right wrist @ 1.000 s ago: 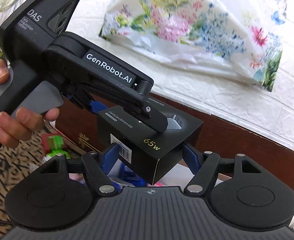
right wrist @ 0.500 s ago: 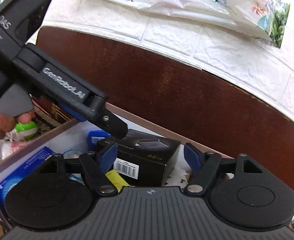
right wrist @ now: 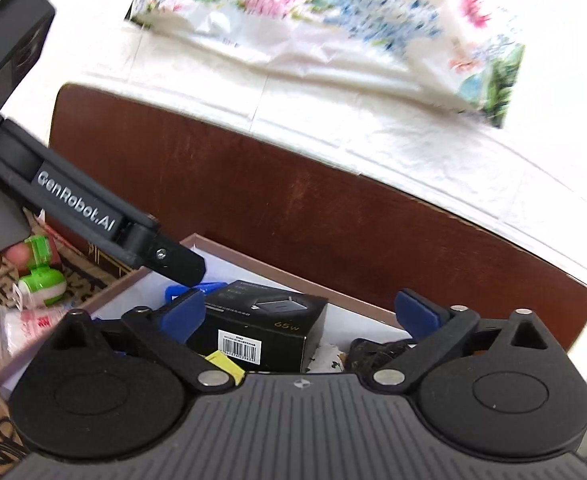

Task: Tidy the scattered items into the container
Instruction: 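Withdraw the right gripper and reach toward the clear pink-printed bag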

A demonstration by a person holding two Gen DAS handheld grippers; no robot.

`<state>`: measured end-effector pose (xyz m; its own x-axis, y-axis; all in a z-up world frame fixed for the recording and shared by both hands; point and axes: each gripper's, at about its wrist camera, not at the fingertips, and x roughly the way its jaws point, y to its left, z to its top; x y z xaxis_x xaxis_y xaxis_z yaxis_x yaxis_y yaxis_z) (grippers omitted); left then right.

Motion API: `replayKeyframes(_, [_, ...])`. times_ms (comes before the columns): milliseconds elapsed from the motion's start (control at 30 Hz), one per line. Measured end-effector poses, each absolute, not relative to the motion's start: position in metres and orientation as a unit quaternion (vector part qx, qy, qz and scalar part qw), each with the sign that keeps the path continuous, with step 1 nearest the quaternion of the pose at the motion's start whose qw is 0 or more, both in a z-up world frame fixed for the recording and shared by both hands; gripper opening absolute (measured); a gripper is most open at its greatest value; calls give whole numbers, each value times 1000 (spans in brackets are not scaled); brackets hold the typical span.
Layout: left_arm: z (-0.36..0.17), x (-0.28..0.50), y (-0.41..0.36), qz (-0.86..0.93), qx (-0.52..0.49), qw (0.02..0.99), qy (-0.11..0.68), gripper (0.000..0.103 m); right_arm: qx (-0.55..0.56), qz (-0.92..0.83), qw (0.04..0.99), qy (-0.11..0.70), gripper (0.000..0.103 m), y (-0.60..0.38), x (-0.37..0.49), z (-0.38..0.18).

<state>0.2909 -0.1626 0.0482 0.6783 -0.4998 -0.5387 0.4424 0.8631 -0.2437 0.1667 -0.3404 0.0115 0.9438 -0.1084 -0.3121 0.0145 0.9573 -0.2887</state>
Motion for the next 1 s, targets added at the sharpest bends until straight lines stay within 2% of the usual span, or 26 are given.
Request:
replayKeyframes(267, [65, 231, -160, -227, -3, 933, 280, 103, -111, -46, 979, 165, 102, -324, 115, 22])
replayKeyframes(533, [67, 172, -157, -217, 9, 937, 275, 103, -84, -58, 982, 160, 102, -305, 55, 9])
replayKeyframes(733, [57, 133, -147, -209, 19, 937, 281, 103, -58, -56, 984, 159, 102, -290, 22, -2])
replayKeyframes(1000, [26, 95, -105, -190, -3, 931, 310, 103, -77, -24, 981, 178, 102, -246, 4, -31])
